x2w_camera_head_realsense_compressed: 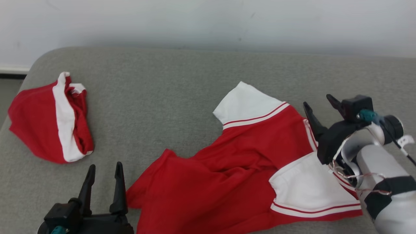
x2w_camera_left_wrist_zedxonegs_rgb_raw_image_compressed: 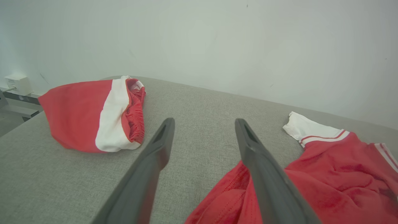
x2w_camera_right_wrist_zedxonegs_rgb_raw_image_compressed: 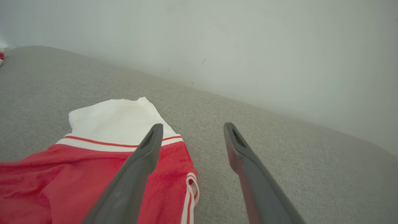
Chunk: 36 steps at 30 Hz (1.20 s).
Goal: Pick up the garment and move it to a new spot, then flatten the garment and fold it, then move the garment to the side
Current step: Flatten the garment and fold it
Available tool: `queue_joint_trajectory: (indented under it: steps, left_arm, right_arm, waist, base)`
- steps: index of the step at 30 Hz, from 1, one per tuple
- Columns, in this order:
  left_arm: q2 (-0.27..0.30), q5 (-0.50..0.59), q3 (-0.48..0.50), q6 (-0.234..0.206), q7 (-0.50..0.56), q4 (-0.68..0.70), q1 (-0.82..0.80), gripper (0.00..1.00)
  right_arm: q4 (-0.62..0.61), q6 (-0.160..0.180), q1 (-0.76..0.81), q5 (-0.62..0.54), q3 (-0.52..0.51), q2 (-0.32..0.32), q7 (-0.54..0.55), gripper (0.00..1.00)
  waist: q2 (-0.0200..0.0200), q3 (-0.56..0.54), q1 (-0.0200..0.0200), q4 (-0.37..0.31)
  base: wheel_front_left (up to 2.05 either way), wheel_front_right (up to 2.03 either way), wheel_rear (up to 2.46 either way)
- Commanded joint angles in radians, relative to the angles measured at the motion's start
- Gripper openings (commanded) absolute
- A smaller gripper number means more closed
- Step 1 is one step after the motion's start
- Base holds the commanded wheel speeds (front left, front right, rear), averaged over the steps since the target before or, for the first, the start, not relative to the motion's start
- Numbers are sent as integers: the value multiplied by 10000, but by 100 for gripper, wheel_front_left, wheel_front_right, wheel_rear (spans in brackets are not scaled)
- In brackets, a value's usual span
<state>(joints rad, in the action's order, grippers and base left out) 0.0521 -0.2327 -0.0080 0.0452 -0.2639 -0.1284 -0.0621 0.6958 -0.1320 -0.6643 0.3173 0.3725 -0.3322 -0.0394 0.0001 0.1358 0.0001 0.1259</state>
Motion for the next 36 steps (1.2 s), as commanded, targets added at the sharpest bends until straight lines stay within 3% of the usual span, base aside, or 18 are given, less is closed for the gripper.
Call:
queue_joint_trajectory:
  steps: [1, 10, 17, 20, 21, 22, 23, 30, 36]
  left_arm:
    - [-18, -161, -120, -8, -6, -31, -217, 100]
    - [-16, -733, -756, -275, -6, -49, -557, 100]
    - [-17, -918, -936, -392, -6, -3, -559, 100]
    - [-18, -960, -931, -437, -6, -18, -539, 100]
    - [-18, -976, -946, -441, -6, -19, -558, 100]
    - [-18, -994, -961, -444, -6, -12, -583, 100]
    - [-16, -1006, -954, -474, -8, 4, -603, 100]
    - [-17, -1026, -947, -503, -7, 7, -706, 100]
    - [-15, -1026, -957, -458, -7, -45, -799, 100]
  right_arm:
    - [328, 26, -377, 112, 235, -190, 151, 100]
    - [2228, 26, -1912, 1178, 1639, -609, 1109, 100]
    - [3049, 26, -2391, 1811, 2471, -741, 1778, 100]
    - [3594, 26, -2520, 2278, 2870, -785, 2595, 100]
    - [3624, 26, -2561, 2351, 2970, -806, 2666, 92]
    - [3645, 26, -2630, 2450, 3053, -826, 2708, 34]
    - [3648, 26, -2716, 2553, 3126, -844, 2739, 0]
    - [3676, 29, -3553, 2844, 3233, -1274, 2052, 0]
    - [4645, 29, -4509, 2605, 2815, -1993, 970, 0]
  waist:
    - [-1, 629, -1, 708]
    - [-1, 1228, -1, 1584]
    - [-1, 1373, -1, 1787]
    - [-1, 1413, -1, 1767]
    - [-1, 1428, -1, 1765]
    - [-1, 1450, -1, 1759]
    - [-1, 1474, -1, 1734]
    - [-1, 1607, -1, 1573]
    - [-1, 1635, -1, 1516]
  base:
    - [0, 0, 0]
    - [0, 0, 0]
    - [0, 0, 0]
    - [0, 0, 0]
    - [0, 0, 0]
    - [0, 0, 0]
    - [0, 0, 0]
    - [0, 0, 0]
    - [0, 0, 0]
